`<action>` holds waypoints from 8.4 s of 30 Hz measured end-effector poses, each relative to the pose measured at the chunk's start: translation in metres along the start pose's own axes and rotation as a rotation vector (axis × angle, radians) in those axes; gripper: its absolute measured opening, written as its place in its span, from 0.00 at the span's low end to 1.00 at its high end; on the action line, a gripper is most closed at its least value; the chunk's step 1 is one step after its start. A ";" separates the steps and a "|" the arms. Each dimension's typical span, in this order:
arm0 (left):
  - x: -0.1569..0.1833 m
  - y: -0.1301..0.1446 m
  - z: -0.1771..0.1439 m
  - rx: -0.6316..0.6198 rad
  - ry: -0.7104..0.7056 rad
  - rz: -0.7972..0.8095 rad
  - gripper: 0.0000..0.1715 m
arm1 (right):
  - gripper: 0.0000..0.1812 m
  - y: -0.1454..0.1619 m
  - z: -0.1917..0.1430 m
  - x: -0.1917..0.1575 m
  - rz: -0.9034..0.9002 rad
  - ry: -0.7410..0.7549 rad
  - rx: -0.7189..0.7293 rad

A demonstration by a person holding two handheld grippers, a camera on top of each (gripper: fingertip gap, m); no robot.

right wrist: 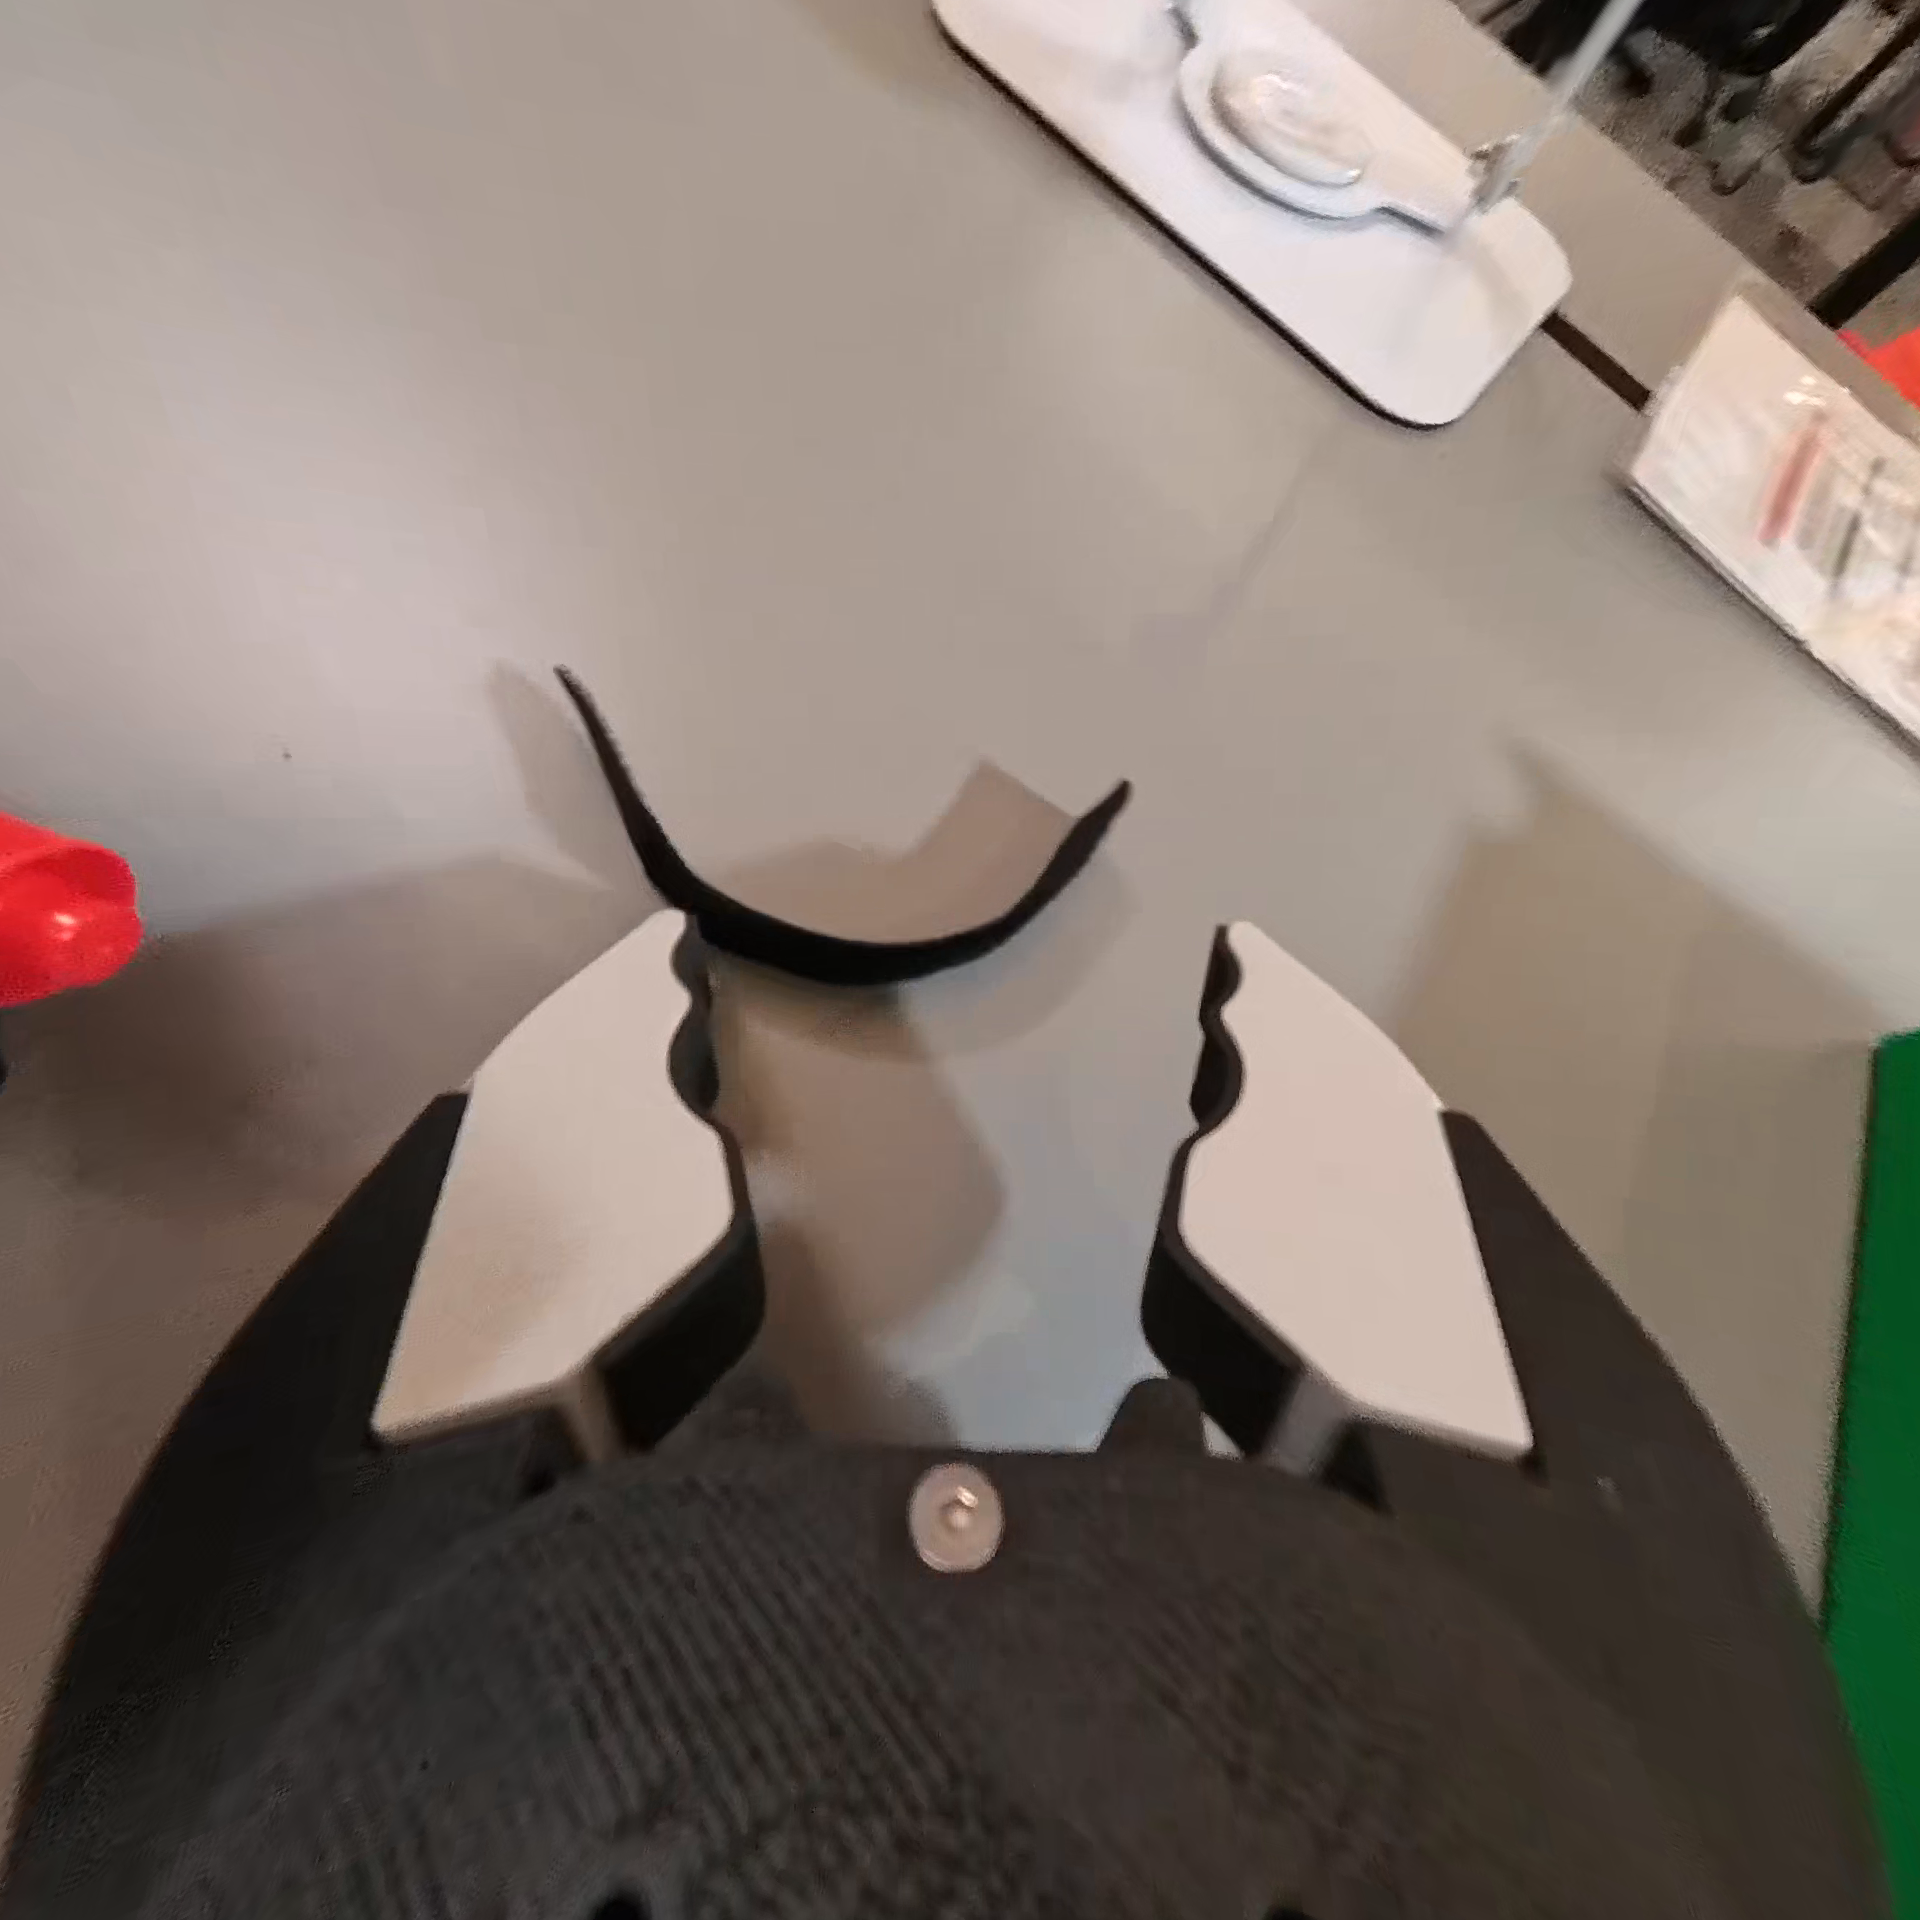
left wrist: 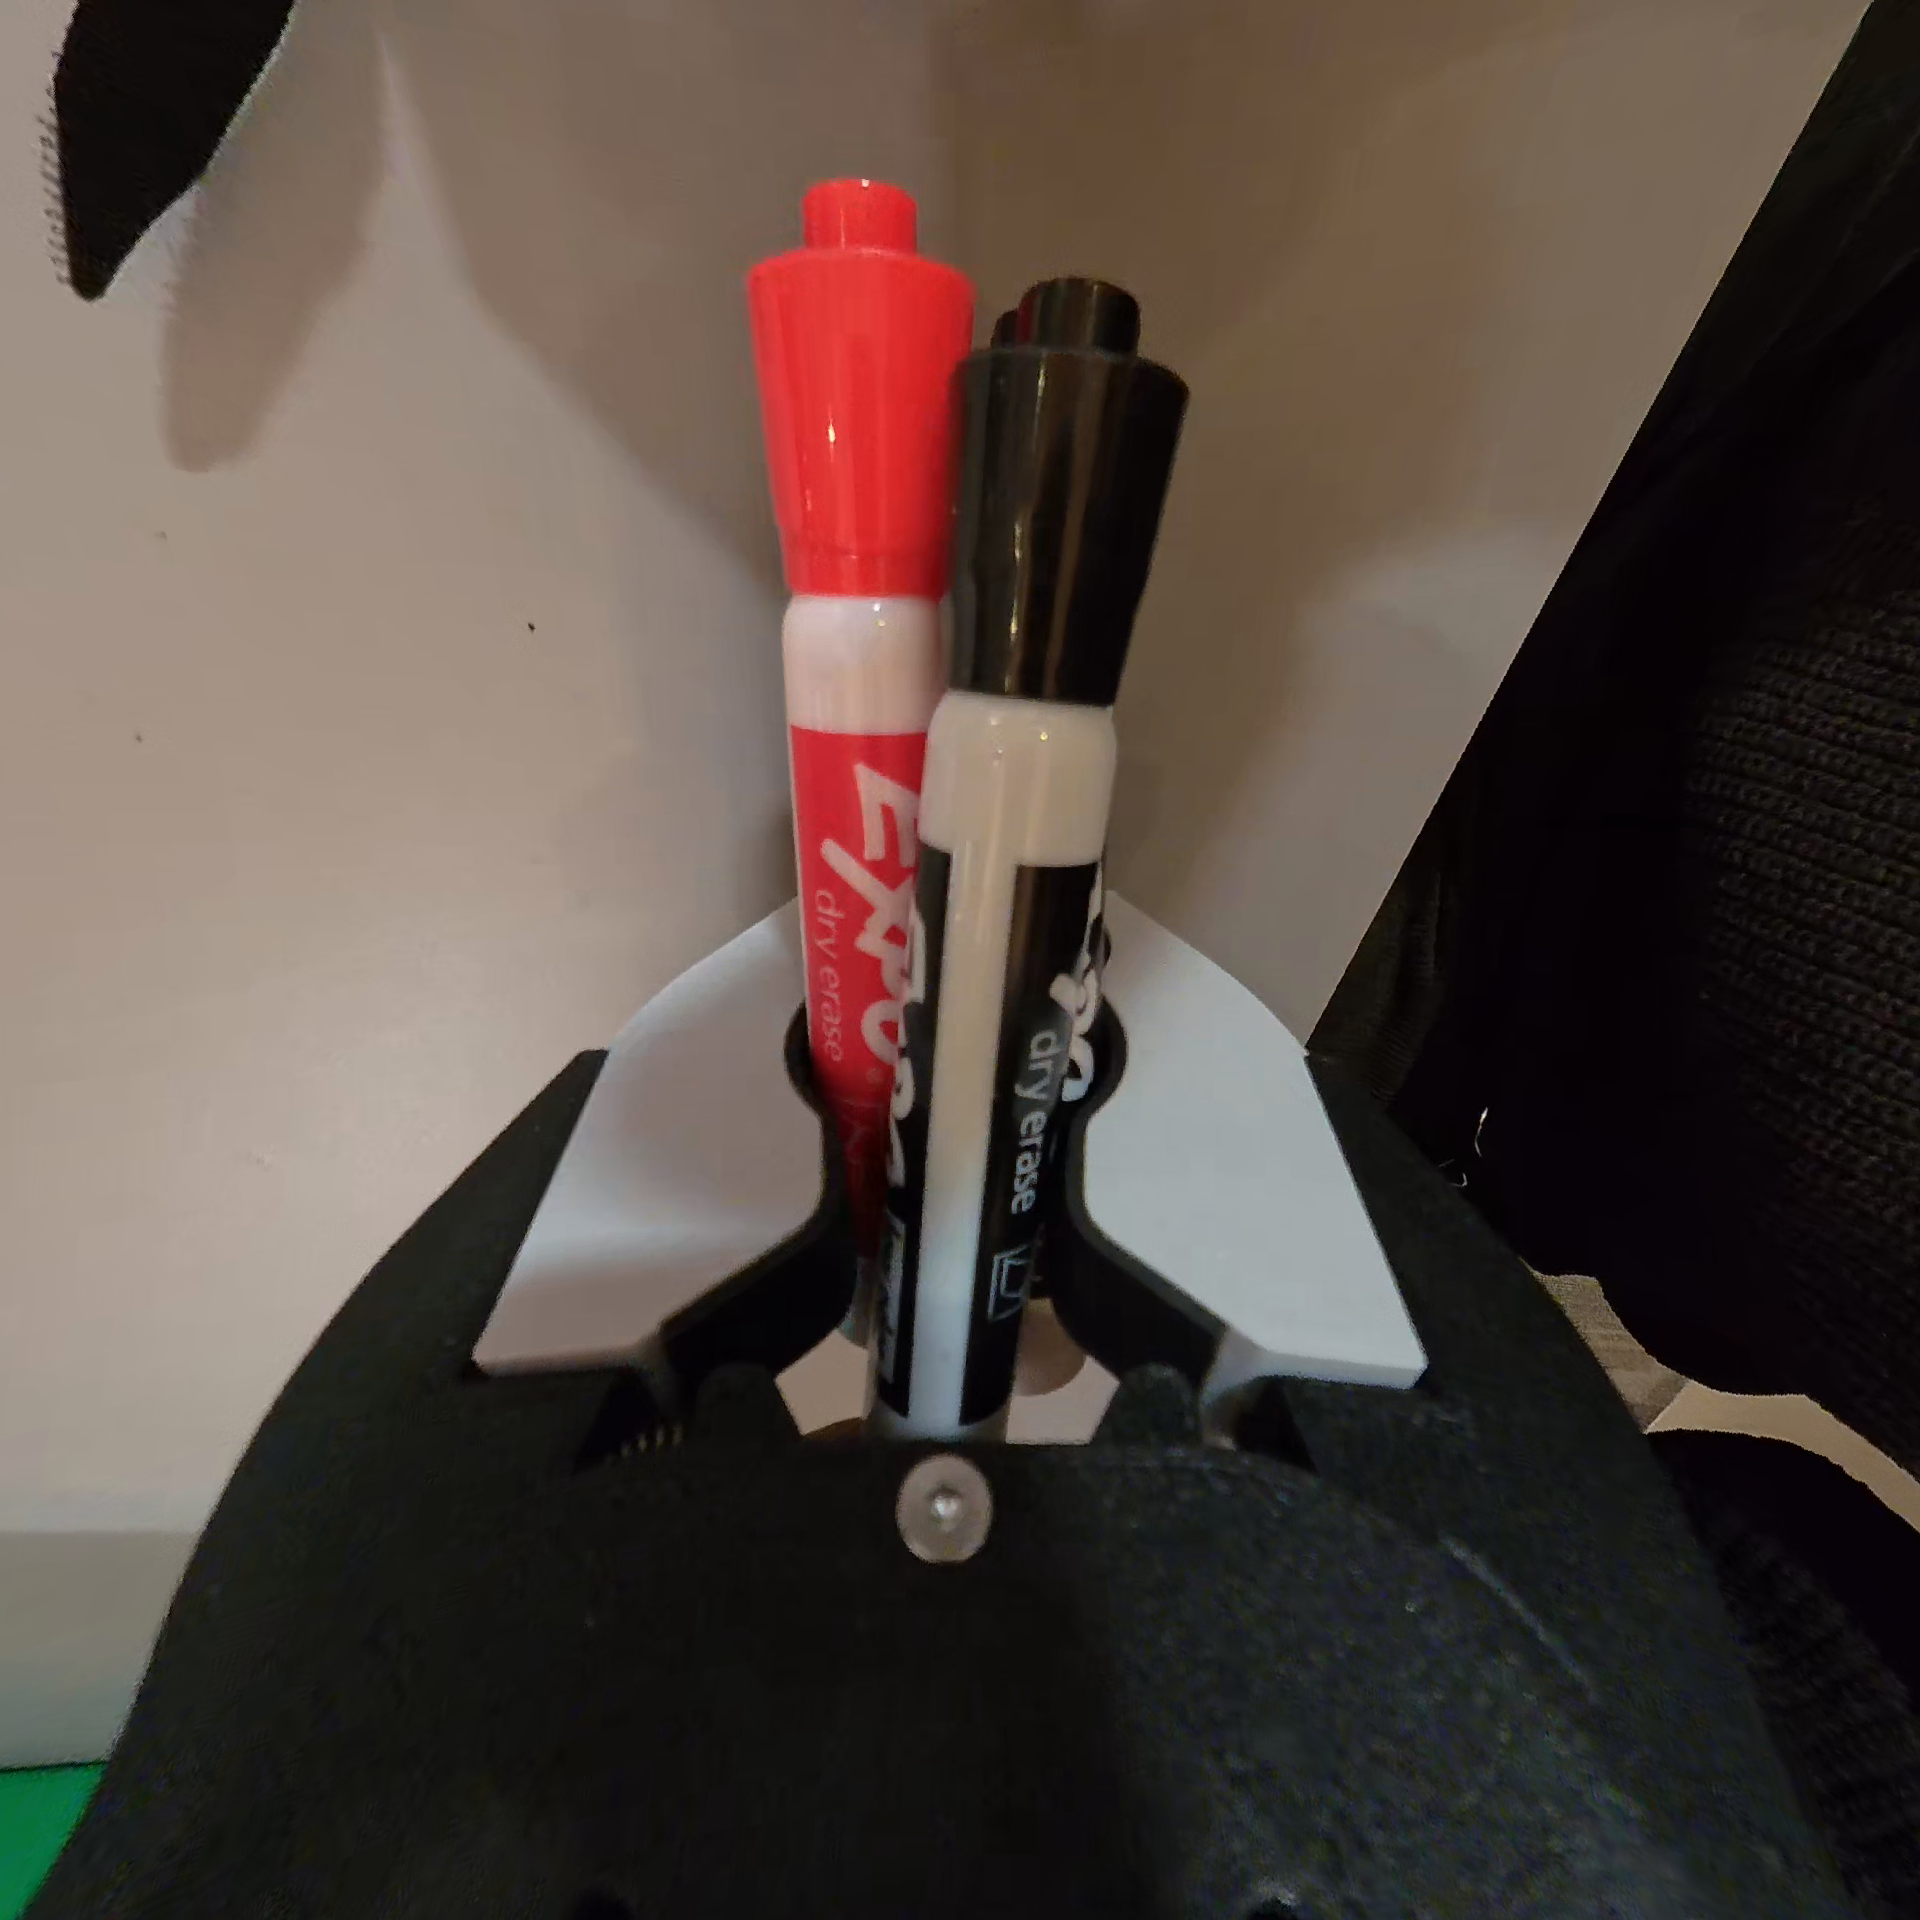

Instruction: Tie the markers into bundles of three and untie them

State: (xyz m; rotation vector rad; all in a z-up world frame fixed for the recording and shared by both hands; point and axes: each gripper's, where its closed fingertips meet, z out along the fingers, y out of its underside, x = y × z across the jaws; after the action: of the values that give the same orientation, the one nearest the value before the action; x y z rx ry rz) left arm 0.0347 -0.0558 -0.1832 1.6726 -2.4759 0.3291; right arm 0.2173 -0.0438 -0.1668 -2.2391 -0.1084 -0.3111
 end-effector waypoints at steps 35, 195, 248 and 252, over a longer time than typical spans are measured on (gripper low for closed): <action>0.000 -0.001 -0.004 0.130 0.145 -0.010 0.25 | 0.27 -0.057 -0.086 -0.075 0.875 -0.794 0.542; 0.037 -0.026 0.000 0.046 0.052 0.182 0.25 | 0.11 -0.045 -0.091 -0.107 0.836 -0.972 0.233; 0.077 -0.025 0.013 -0.007 0.146 0.257 0.25 | 0.04 -0.014 -0.122 -0.119 0.365 -1.003 0.037; 0.074 -0.026 0.011 0.002 0.133 0.247 0.25 | 0.11 -0.024 -0.124 -0.107 0.461 -1.021 0.102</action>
State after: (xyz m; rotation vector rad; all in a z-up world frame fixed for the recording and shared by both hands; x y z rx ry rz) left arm 0.0311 -0.1345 -0.1739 1.2985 -2.5827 0.4543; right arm 0.0865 -0.1218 -0.1011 -2.0315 -0.1329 1.0666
